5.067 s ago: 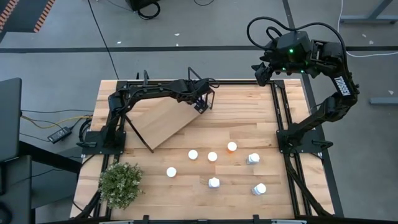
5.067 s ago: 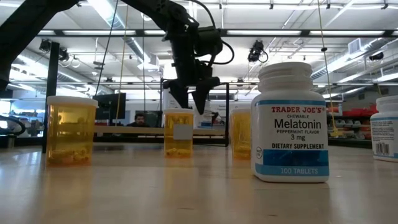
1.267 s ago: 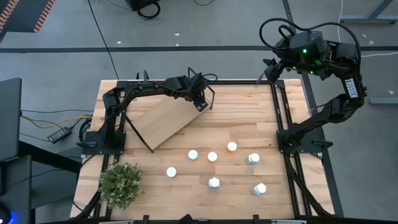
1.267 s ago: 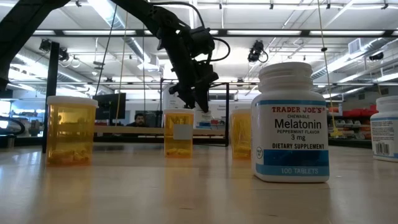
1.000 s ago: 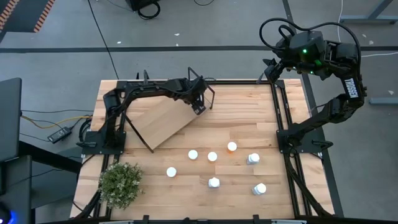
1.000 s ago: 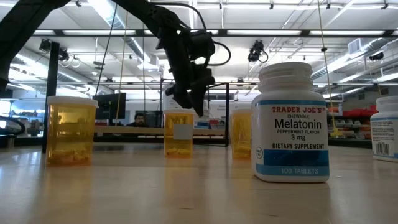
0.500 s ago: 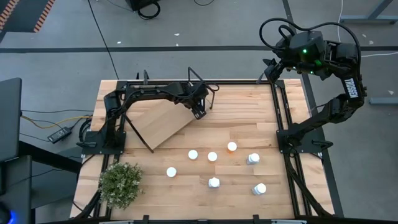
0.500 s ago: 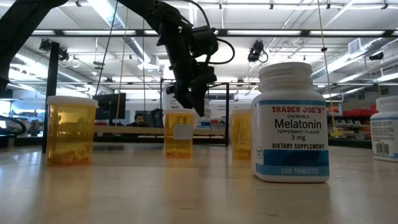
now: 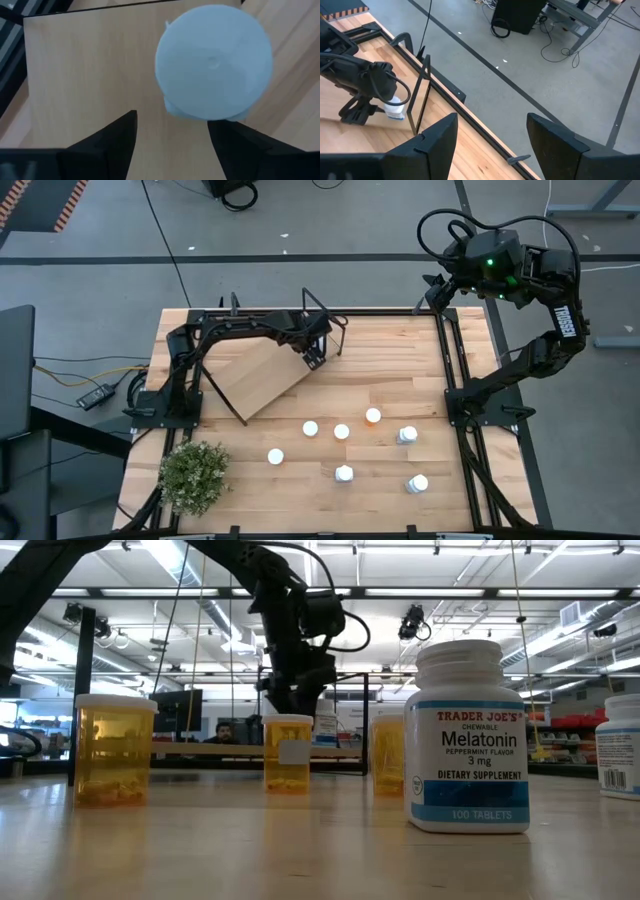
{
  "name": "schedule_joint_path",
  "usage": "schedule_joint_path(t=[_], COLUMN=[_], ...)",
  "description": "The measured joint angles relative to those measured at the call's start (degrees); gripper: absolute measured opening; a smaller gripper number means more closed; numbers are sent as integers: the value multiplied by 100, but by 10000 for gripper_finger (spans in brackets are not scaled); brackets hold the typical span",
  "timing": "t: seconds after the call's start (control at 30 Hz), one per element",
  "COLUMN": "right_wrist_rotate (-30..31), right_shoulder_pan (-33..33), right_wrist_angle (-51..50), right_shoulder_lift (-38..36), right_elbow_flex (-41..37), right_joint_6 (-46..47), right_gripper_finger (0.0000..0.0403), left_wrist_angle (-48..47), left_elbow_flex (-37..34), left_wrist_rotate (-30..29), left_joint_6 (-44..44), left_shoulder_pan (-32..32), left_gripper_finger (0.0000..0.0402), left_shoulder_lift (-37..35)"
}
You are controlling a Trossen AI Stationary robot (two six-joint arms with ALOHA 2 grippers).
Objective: Pick and place medicine bottles onto shelf by color
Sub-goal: Put the white pill bottle on the shelf, then put the orange pill bottle on the shelf
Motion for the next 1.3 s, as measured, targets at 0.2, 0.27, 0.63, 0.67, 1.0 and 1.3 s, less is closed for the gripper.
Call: schedule_joint_path(t=[0.2, 0.27, 0.63, 0.67, 1.0, 1.3], right_wrist_rotate=[-4, -26, -35, -37, -594, -907], right_shoulder_pan=[0, 2, 0, 0, 2, 43], right_wrist_angle=[0, -3, -9, -7, -51, -145], right_shoulder_lift=[0, 0, 0, 0, 0, -145], right_elbow_flex=[0, 0, 0, 0, 0, 0], right_joint_6=[0, 0, -83, -85, -173, -201], right_gripper_finger=[245, 245, 245, 245, 245, 245], left_wrist_angle=[-208, -442, -1298, -1240, -1013, -430], left_elbow_flex=[0, 0, 2, 2, 4, 4], left_wrist_rotate=[-11, -20, 1244, 1487, 1852, 1119], left_joint_6=[-139, -147, -412, -254, 950, 886], left_shoulder_pan=[-49, -54, -270, -374, -2060, -2938], left_gripper_finger=[244, 241, 238, 235, 230, 328], left_shoulder_lift=[-124, -235, -1115, -1200, -1447, -978])
